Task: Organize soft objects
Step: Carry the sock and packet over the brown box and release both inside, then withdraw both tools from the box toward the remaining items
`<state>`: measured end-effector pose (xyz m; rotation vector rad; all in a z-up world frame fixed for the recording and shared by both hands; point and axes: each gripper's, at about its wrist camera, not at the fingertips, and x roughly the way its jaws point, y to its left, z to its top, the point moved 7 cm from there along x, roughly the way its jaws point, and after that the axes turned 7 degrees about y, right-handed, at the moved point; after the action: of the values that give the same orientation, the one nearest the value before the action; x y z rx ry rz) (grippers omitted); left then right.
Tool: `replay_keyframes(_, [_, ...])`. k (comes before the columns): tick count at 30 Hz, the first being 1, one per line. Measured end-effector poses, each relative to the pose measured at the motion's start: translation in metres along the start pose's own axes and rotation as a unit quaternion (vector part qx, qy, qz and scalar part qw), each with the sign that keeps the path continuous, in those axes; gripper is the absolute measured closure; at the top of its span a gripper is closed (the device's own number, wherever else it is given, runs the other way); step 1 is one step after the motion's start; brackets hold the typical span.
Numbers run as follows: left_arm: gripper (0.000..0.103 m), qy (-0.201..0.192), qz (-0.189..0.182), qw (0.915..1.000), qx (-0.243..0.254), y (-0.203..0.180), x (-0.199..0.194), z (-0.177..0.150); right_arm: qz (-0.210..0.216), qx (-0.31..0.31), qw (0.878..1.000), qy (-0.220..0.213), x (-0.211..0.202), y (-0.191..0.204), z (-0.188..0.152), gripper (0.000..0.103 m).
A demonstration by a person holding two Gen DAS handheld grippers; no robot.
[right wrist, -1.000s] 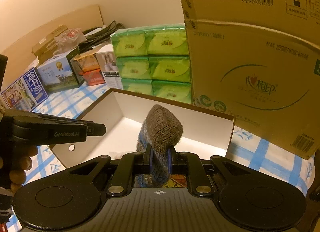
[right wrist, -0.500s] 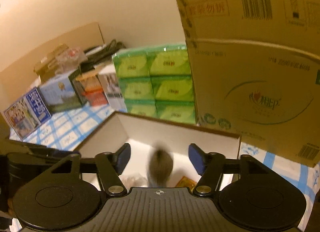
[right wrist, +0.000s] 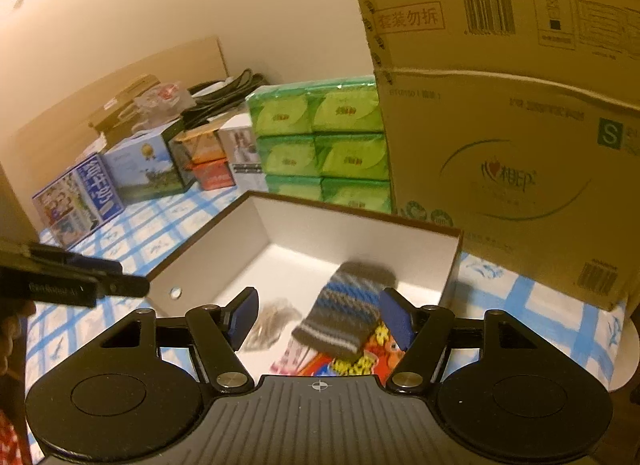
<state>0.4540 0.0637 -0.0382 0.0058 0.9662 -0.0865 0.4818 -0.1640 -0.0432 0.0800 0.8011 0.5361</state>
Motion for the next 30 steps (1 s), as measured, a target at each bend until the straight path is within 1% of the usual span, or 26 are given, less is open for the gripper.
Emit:
replay_keyframes(3, [0.045,-0.004,-0.004,1.0000,-0.005,0.002,-0.017,-0.013,0.002,-0.002,1.000,0.000,-0.015,0.001,-0.014,0.035])
replay_keyframes(5, [0.045,-0.009,-0.010,0.9998,-0.016,0.004,-0.029,-0.024,-0.005,0.000,1.000,-0.003,-0.026,0.001,-0.023,0.035])
replay_keyframes(7, [0.044,-0.012,-0.013,0.9996,-0.024,0.006,-0.041,-0.035,0.000,0.006,1.000,-0.003,-0.035,0.001,-0.032,0.035])
replay_keyframes(11, [0.043,-0.018,-0.007,0.9994,-0.030,0.009,-0.063,-0.061,0.012,0.009,1.000,0.001,-0.056,0.007,-0.051,0.035])
replay_keyframes(17, [0.043,-0.022,-0.003,0.9976,-0.065,0.023,-0.091,-0.099,0.021,0.010,1.000,0.005,-0.081,0.018,-0.078,0.034])
replay_keyframes(21, [0.043,-0.023,0.010,0.9970,-0.073,0.029,-0.105,-0.121,0.031,0.007,0.999,0.011,-0.093,0.027,-0.095,0.034])
replay_keyframes(30, [0.043,-0.016,0.034,0.9947,-0.096,0.030,-0.121,-0.171,0.027,-0.022,0.999,0.028,-0.105,0.048,-0.130,0.032])
